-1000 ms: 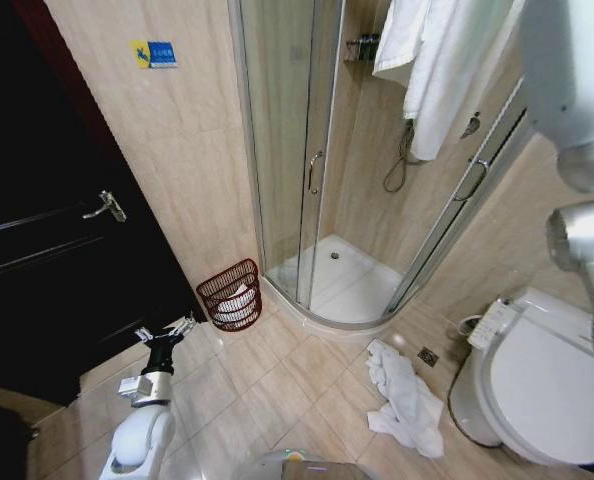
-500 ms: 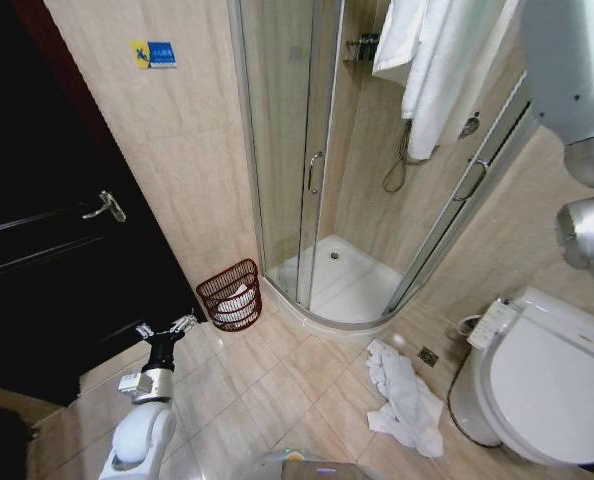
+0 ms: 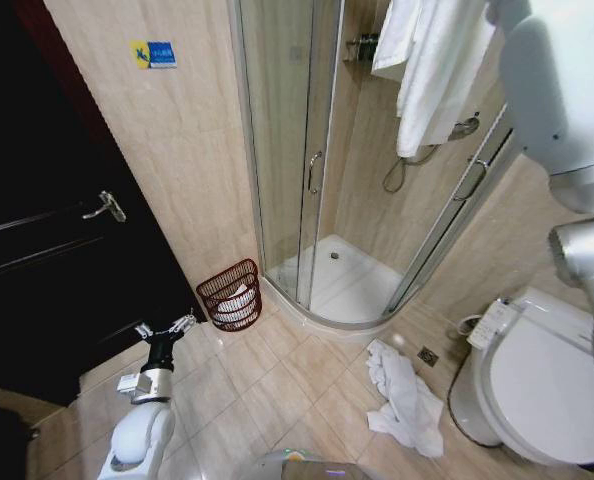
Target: Discard the used towel into the hamper.
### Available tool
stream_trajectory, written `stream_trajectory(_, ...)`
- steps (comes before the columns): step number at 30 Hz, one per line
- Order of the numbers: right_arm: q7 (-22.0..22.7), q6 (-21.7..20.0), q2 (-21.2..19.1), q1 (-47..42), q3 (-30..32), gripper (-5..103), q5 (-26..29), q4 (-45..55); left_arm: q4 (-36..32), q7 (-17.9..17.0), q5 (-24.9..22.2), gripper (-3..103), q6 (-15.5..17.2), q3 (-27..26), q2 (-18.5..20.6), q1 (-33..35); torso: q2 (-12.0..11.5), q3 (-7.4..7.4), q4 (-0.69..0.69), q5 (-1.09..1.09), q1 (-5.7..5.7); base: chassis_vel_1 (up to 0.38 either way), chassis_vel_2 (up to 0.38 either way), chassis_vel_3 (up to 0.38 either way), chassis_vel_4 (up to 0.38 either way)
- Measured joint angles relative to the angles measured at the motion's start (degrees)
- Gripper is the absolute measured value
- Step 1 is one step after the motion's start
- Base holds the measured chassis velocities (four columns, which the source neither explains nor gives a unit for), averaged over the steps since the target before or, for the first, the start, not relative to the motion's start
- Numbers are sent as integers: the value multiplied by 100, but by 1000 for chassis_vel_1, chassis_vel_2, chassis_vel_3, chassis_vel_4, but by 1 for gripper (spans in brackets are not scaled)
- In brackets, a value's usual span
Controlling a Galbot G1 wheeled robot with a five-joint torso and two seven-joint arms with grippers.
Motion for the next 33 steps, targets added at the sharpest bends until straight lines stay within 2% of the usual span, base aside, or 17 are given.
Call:
stream_trajectory(1, 0, 5, -10, -5, 8, 30, -4, -3, -7, 0, 32, 100, -23, -1, 1, 14, 0, 0, 0, 0, 0, 0, 0, 0, 0)
stream_trajectory(2, 0, 13, -16, -5, 14, 22, -6, -12, -12, 0, 52, 100, -40, -2, 1, 21, 0, 0, 0, 0, 0, 0, 0, 0, 0)
stream_trajectory(4, -1, 19, -18, -5, 17, 22, -7, -21, -12, 0, 64, 100, -49, -3, 0, 22, 0, 0, 0, 0, 0, 0, 0, 0, 0)
stream_trajectory(6, -6, 32, -20, 1, 19, 14, -9, -54, -12, 1, 83, 100, -69, -2, -5, 20, 0, 0, 0, 0, 0, 0, 0, 0, 0)
stream_trajectory(9, -14, 44, -20, 10, 19, 10, -9, -62, -8, 2, 91, 100, -81, 0, -8, 18, 0, 0, 0, 0, 0, 0, 0, 0, 0)
stream_trajectory(10, -15, 45, -21, 12, 19, 4, -8, -61, -6, 2, 94, 100, -85, 1, -8, 19, 0, 0, 0, 0, 0, 0, 0, 0, 0)
stream_trajectory(19, -26, 14, -165, -115, 21, 4, 27, 196, -29, 3, 105, 100, -96, -21, -11, 40, 0, 0, 1, -1, 0, 0, 0, 0, 0)
stream_trajectory(30, 40, -193, -931, -870, 85, 4, 563, 1255, -71, 3, 233, 100, -109, 5, -51, 57, 1, -2, 0, -2, -1, 0, 0, 0, 0)
stream_trajectory(33, 113, -291, -1242, -1364, 229, 4, 932, 1801, -62, 6, 328, 100, -113, 45, -146, 51, 1, -1, 0, 0, -1, 0, 0, 0, 0)
